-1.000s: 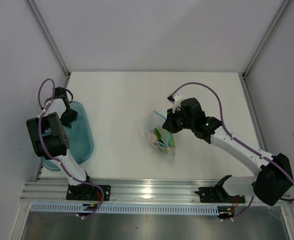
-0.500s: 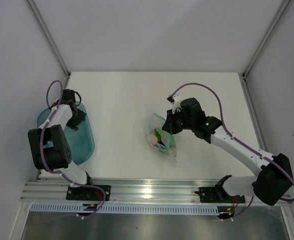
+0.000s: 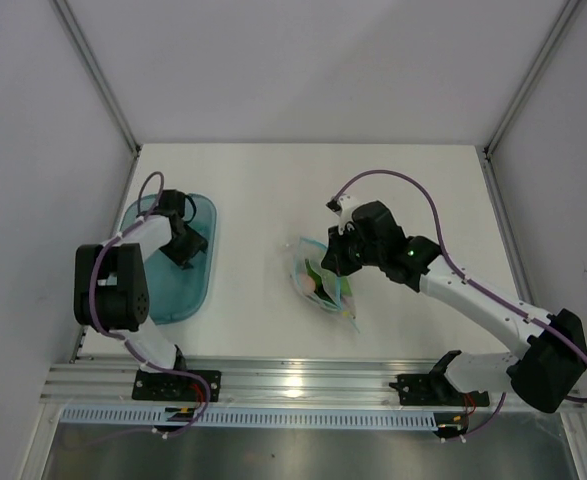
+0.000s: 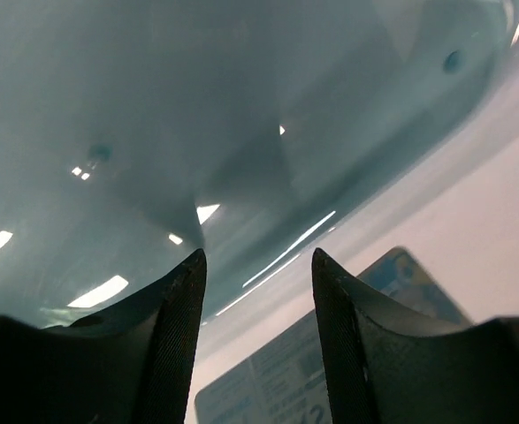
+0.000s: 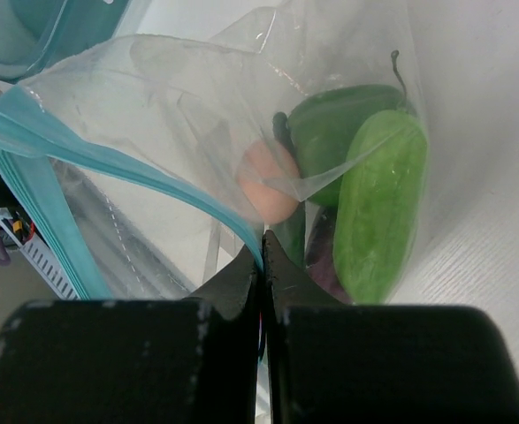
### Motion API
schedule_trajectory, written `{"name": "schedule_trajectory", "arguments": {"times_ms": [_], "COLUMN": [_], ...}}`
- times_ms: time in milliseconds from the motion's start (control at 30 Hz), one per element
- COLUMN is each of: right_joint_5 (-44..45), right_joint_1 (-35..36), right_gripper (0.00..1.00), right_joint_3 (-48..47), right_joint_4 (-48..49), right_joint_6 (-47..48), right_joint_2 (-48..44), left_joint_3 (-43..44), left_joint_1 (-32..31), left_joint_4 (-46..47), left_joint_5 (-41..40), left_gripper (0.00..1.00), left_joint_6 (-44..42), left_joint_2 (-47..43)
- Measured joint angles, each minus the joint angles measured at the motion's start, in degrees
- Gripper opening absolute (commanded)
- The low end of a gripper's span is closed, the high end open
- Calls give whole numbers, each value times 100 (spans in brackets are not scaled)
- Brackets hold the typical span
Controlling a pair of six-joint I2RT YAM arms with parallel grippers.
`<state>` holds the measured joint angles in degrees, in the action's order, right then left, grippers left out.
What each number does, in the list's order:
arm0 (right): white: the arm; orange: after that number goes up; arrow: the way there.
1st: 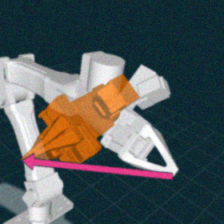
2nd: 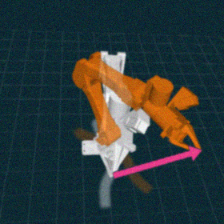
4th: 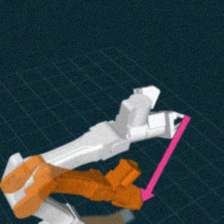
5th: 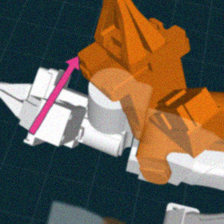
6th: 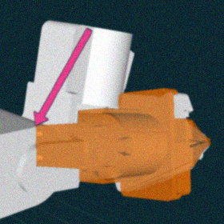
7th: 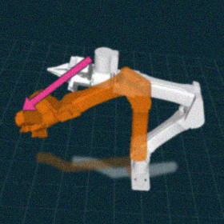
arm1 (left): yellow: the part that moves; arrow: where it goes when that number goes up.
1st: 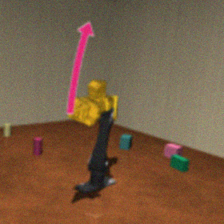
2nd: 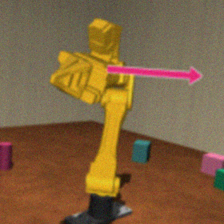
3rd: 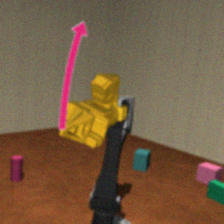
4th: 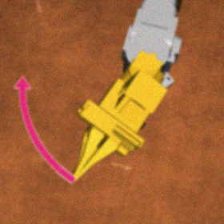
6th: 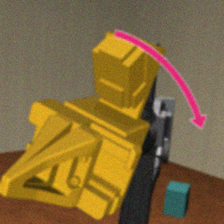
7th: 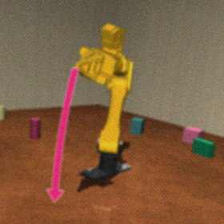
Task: Place the food in the zip-top bag and seal the zipper
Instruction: Adjust the bin at the center of the board, then pick up the fake vegetable from the bin.
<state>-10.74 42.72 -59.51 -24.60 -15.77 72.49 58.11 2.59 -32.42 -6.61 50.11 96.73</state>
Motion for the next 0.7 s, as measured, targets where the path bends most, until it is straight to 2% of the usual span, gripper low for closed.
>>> {"name": "schedule_trajectory", "arguments": {"times_ms": [200, 233, 333, 400, 533, 700], "right_joint_5": [103, 107, 146, 157, 195, 232], "right_joint_1": [81, 90, 101, 101, 105, 94], "right_gripper": [0, 0, 0, 0, 0, 0], "right_joint_3": [0, 0, 0, 0, 0, 0], "right_joint_4": [-13, -13, -13, -11, -9, 0], "right_joint_6": [-20, -17, -11, -7, 24, 68], "right_joint_2": [-2, -2, -2, -2, 0, 0], "left_joint_3": [-402, -396, -267, -81, 374, 1010], "left_joint_1": [-129, -120, -79, -11, 256, 525], "left_joint_4": [-50, -55, -166, -245, -339, -352], "left_joint_5": [68, 24, -162, -273, -468, -640], "left_gripper": [57, 60, 85, 91, 94, 96], "left_joint_6": [-24, -55, -155, -234, -389, -981], "left_joint_2": [-881, -1056, -1370, -1392, -1261, -667]}}
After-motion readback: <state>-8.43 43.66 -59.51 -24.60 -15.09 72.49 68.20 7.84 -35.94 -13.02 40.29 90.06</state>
